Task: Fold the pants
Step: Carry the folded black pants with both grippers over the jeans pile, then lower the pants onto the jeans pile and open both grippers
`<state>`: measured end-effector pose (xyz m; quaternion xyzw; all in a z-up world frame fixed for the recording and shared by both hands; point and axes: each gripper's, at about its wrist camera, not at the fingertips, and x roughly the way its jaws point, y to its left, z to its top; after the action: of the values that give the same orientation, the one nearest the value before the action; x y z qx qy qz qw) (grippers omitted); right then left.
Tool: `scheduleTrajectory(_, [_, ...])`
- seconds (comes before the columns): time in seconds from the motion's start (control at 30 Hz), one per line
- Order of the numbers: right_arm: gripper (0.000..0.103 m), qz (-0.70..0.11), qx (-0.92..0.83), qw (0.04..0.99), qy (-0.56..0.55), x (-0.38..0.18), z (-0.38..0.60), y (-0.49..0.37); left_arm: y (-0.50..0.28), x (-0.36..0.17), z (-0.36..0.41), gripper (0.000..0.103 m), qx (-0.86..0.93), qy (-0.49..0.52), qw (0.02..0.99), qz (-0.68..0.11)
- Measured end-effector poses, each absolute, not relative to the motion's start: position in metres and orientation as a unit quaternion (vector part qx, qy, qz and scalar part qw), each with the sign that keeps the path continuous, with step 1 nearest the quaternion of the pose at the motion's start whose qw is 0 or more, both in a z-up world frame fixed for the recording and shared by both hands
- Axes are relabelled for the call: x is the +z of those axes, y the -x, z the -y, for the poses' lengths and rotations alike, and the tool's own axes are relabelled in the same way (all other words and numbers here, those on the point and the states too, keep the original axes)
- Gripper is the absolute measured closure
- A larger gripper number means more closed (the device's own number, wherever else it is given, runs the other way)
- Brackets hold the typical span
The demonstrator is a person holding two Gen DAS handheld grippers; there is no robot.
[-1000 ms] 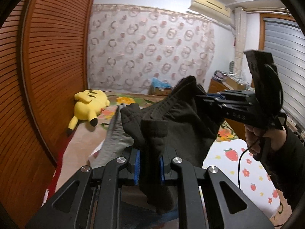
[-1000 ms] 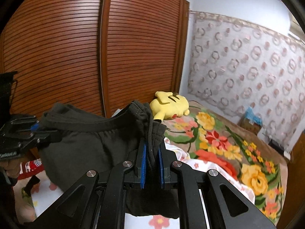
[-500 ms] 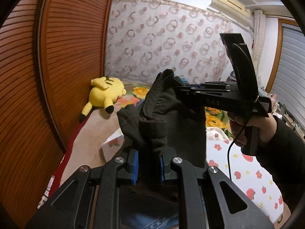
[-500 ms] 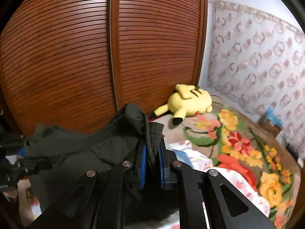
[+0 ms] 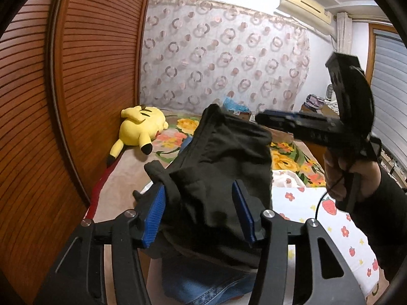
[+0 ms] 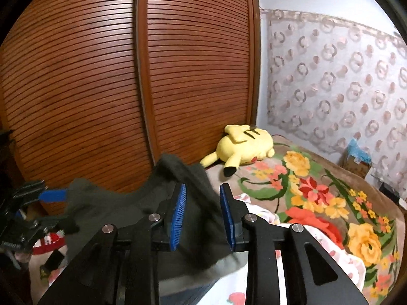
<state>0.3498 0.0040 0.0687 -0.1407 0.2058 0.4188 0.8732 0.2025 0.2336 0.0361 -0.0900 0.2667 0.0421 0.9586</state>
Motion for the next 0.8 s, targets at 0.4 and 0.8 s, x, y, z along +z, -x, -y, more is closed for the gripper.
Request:
scheduleTrajectory(0.4, [0.074, -0.238, 0.416, 0.864, 0.155, 0.045, -0.019, -0.37, -0.186, 0.051, -0.231, 0.049, 0.067, 0.075, 0.965, -0.242])
scheduleTrajectory(0.8, [0.074, -0.258, 0.408, 0.865, 0.135, 0.032, -0.026, -0.372, -0.22, -0.004, -0.218, 0.049, 0.039, 0.061, 0.943, -0.323])
